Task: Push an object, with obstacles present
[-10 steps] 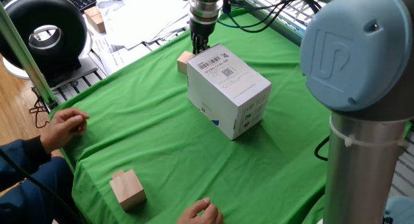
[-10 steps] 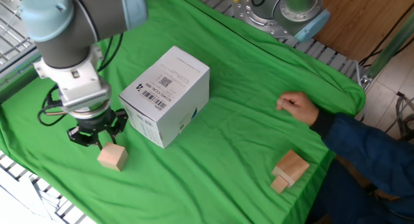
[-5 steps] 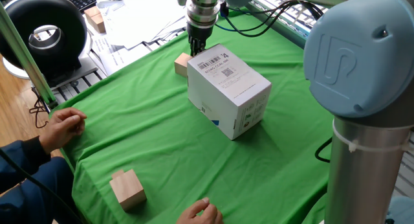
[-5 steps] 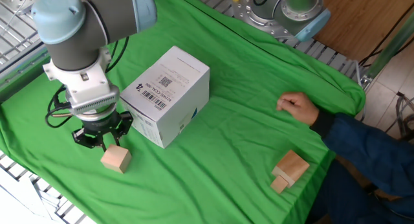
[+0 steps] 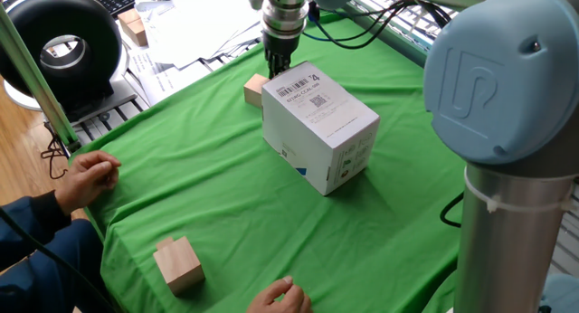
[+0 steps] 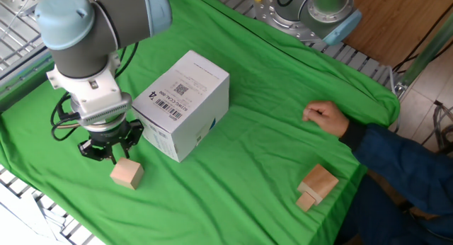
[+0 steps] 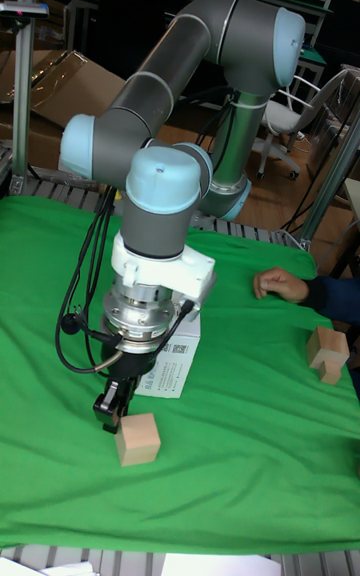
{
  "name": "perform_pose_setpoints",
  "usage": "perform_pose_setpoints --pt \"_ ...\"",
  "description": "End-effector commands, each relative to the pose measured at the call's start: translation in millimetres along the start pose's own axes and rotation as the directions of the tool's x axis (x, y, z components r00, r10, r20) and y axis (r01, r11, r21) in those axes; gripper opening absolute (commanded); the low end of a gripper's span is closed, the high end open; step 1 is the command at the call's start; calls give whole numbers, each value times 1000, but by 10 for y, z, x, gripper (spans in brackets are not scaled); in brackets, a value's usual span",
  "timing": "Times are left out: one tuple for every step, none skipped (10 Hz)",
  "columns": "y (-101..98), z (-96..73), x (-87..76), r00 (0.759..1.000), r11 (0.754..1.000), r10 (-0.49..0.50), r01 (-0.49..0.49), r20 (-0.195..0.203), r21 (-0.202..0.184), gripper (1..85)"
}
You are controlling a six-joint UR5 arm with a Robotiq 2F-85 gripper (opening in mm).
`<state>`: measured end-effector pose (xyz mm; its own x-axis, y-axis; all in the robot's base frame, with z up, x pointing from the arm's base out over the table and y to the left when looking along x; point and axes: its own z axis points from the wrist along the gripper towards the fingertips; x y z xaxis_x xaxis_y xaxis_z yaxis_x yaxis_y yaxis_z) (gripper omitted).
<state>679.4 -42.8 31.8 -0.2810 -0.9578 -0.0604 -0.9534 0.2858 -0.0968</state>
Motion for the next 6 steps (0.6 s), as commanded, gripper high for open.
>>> perform_pose_setpoints --pt "20 -12 -34 993 993 -116 116 20 -9 317" --pt "17 -13 -51 990 990 -140 140 26 -6 317" --pt "2 -13 -72 988 989 -151 151 33 1 317" --pt "-10 -14 -87 987 988 -155 155 39 7 317" --pt "2 -15 -117 987 988 -154 154 50 4 317" --pt "7 -15 -119 986 988 -156 157 52 2 317"
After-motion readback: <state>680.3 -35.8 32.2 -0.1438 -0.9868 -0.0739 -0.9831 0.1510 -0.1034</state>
